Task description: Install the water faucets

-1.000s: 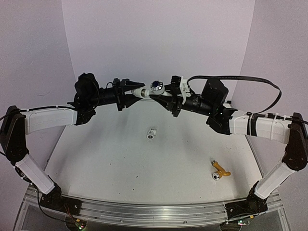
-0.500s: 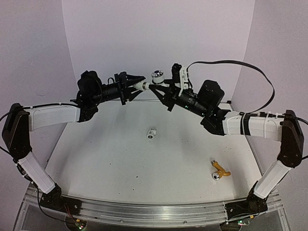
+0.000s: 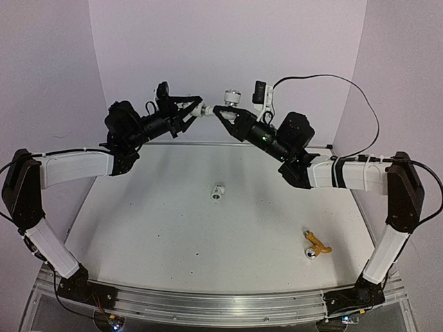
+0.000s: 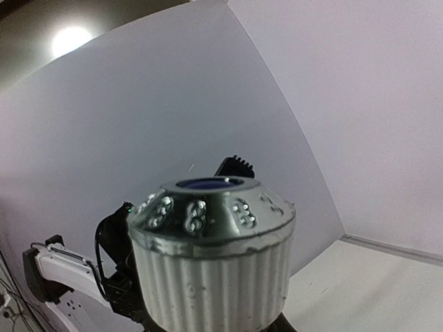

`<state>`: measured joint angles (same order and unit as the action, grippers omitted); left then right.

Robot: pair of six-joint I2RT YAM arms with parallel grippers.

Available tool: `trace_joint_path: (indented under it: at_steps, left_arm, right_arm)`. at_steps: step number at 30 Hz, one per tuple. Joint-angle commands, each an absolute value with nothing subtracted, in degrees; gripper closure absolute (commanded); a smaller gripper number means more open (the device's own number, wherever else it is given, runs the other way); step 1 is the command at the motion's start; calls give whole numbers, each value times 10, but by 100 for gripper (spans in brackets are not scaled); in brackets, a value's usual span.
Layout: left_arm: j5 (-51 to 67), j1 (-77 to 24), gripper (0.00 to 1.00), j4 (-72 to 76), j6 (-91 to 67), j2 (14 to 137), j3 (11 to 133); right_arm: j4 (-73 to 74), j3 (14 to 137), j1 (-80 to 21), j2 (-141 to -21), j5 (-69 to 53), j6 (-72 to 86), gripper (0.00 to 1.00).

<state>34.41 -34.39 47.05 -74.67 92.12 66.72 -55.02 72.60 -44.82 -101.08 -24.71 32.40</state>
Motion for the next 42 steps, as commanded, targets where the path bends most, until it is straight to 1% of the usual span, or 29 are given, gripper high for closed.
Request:
trace_joint_path:
  at_steps: [1,4,6,8,13,18,21,23,24,25,28,29,30,32,33,34,35,36,37,38,40,41,42]
  left_arm:
    - [452,-395,100,514,-568,900,658]
    - [469,-397,100,517,-494,895,659]
    - [464,-397,100,516,-459,891,654]
    - [484,-397,100,515,-424,896,654]
    - [536,-397,100,513,-330,926,656]
    - [561,-395,100,505,-111,933,636]
    - [618,-380,100,467,95,932,633]
    - [653,-358,100,440,181,939,647]
    - [669,-353,100,430,190,941,658]
    - [713,-321,100,419,198,957,691]
    - [787,-288,100,417,152,984,750]
    - [794,-281,100,418,139,985,757]
    - [791,-276,100,418,124,979,757]
    - [757,-275,100,418,106,966,741]
    - [742,-275,100,418,91,955,732]
    - [694,-275,100,418,54,943,715]
    - [659,-275,100,417,18,932,706]
    - [648,-275,100,418,12,928,702]
    - [573,-275,100,419,-41,903,674]
    - [536,-275,100,419,-70,890,662]
    - [472,-274,100,420,-116,865,639]
    - [447,-274,100,419,-147,851,631]
    - [391,-274,100,420,-195,839,623]
  right_arm:
    - [-464,776,-471,-1043,-288,473,100]
    - [-433,779,-472,-1036,-283,496,100]
    - [-432,781,-473,-1034,-292,511,100]
    - [-425,792,-473,-1034,-310,536,100]
    - [-422,814,-477,-1043,-352,641,100]
    - [-441,814,-479,-1048,-381,777,100]
    - [-455,821,-479,-1055,-407,870,100]
    - [-458,824,-479,-1056,-425,926,100]
    - [-462,822,-479,-1057,-430,943,100]
    - [-469,818,-478,-1054,-438,973,100]
    - [-470,805,-475,-1032,-431,983,100]
    - [-466,798,-472,-1023,-423,976,97]
    - [-462,787,-468,-1011,-415,964,91]
    - [-460,765,-458,-991,-398,946,76]
    - [-459,759,-455,-985,-393,940,70]
    - [-460,743,-446,-976,-387,932,58]
    - [-460,732,-440,-972,-383,929,48]
    - [-462,729,-439,-971,-383,928,45]
    - [-463,711,-429,-961,-378,917,21]
    - [-465,701,-426,-957,-374,913,12]
    - [-466,687,-421,-947,-374,892,2]
    - [-467,674,-419,-941,-374,884,2]
    - [-467,655,-418,-931,-372,877,2]
